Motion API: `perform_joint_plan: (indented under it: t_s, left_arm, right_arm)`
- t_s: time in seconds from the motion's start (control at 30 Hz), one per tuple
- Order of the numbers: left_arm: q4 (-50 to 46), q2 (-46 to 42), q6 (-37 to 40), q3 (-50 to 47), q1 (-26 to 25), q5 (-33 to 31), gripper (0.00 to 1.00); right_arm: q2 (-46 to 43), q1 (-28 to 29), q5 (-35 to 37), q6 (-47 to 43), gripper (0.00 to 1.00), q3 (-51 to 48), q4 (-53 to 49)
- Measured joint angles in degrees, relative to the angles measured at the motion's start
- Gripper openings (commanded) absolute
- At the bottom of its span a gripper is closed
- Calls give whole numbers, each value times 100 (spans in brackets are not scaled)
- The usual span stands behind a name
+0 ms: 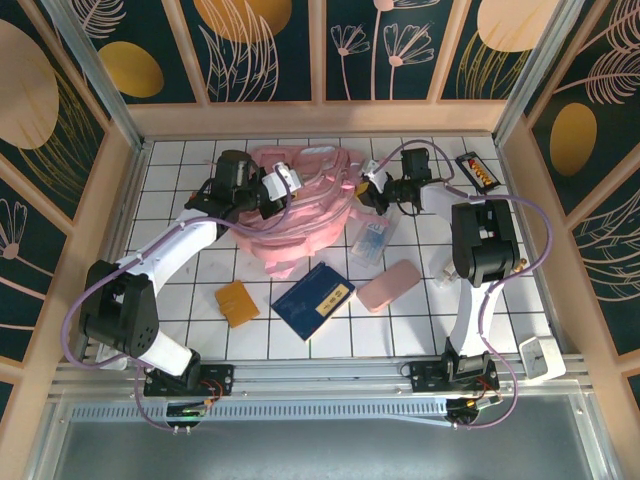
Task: Pack the student bag
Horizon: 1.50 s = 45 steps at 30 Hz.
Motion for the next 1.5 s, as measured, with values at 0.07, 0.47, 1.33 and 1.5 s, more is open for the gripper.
perform_joint_plan:
  t_s: [0.07, 0.47, 1.33, 1.5]
  left_arm:
    - [-2, 37, -155, 94, 0, -125, 0]
    - [26, 382, -710, 271, -33, -605, 0]
    - [-20, 1759, -3362, 1646, -232, -361, 0]
    - [42, 1829, -3742, 1646, -234, -282, 0]
  right_arm:
    - [7, -11, -72, 0, 0, 166, -293]
    - [-22, 13, -352, -815, 0, 660, -2116]
    - [-2083, 1742, 627, 2260, 0, -1342, 140]
    - [-2085, 1899, 833, 3917, 18, -1731, 1021]
